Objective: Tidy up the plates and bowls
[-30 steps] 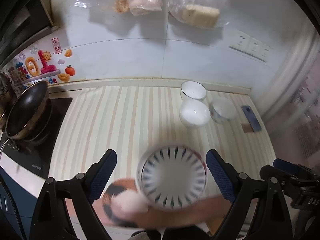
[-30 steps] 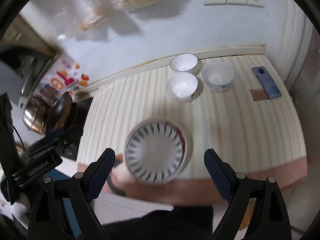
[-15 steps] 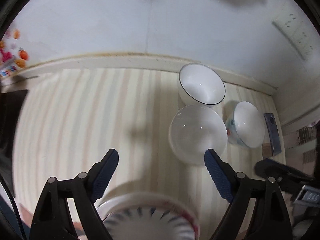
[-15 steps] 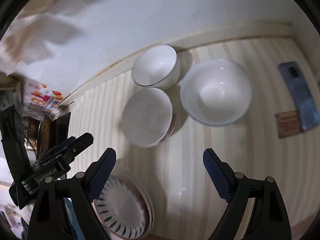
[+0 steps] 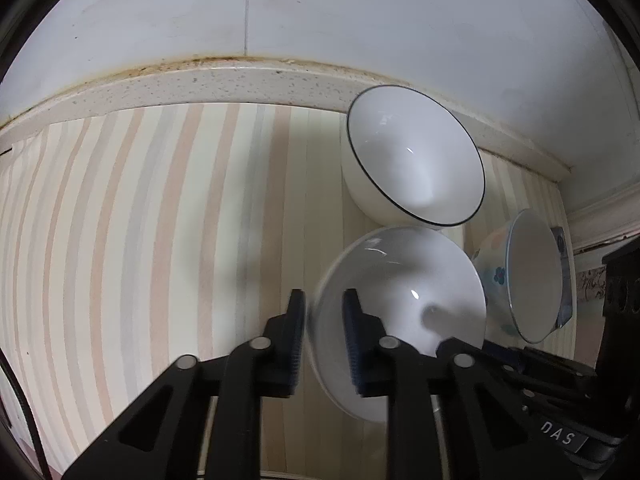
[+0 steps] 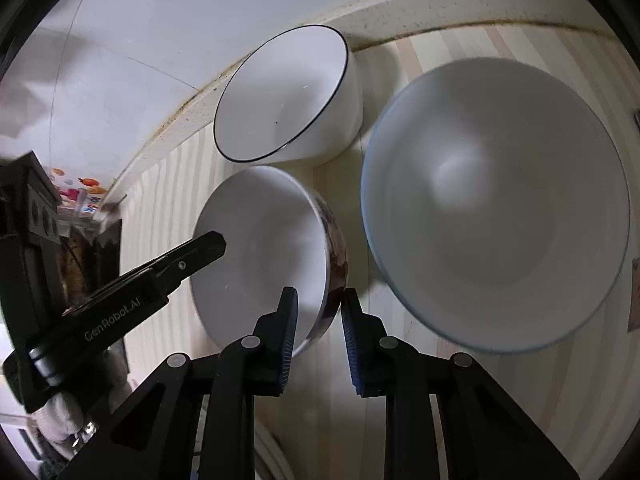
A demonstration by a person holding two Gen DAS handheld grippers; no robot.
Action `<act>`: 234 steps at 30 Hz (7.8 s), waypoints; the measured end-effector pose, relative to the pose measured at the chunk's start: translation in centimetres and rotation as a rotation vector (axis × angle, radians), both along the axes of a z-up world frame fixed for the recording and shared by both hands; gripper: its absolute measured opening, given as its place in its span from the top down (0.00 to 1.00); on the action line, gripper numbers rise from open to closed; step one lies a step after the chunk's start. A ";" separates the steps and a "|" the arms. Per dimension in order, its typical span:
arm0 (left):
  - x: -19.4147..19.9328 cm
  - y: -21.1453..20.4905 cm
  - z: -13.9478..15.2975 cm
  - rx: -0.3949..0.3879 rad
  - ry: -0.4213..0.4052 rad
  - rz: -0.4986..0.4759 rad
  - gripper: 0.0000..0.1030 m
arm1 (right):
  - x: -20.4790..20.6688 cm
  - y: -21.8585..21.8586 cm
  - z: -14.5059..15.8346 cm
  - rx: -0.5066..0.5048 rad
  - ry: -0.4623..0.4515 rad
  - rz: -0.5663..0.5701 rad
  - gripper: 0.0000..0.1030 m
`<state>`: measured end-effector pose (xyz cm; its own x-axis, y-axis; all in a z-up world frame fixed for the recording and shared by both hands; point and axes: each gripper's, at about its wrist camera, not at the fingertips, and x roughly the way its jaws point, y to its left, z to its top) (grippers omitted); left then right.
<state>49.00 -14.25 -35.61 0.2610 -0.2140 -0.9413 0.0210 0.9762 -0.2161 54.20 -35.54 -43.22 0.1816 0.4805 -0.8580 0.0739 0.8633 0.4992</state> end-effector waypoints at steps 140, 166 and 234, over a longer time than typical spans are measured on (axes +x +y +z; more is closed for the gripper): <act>-11.8 -11.6 4.8 -0.124 0.086 -0.265 0.79 | -20.2 -12.3 5.6 0.272 -0.041 -0.281 0.74; -14.9 -14.3 2.2 0.055 0.099 -0.348 0.79 | -22.3 -11.5 1.6 0.177 0.087 -0.234 0.72; 6.7 -1.9 1.5 -0.118 0.037 0.041 0.89 | 7.0 -7.2 3.9 0.088 -0.077 -0.021 0.86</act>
<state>55.66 -16.13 -34.14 0.2376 -0.3136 -0.9194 -0.0285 0.9438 -0.3293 61.17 -42.74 -39.34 0.2563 0.5486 -0.7959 0.0501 0.8147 0.5777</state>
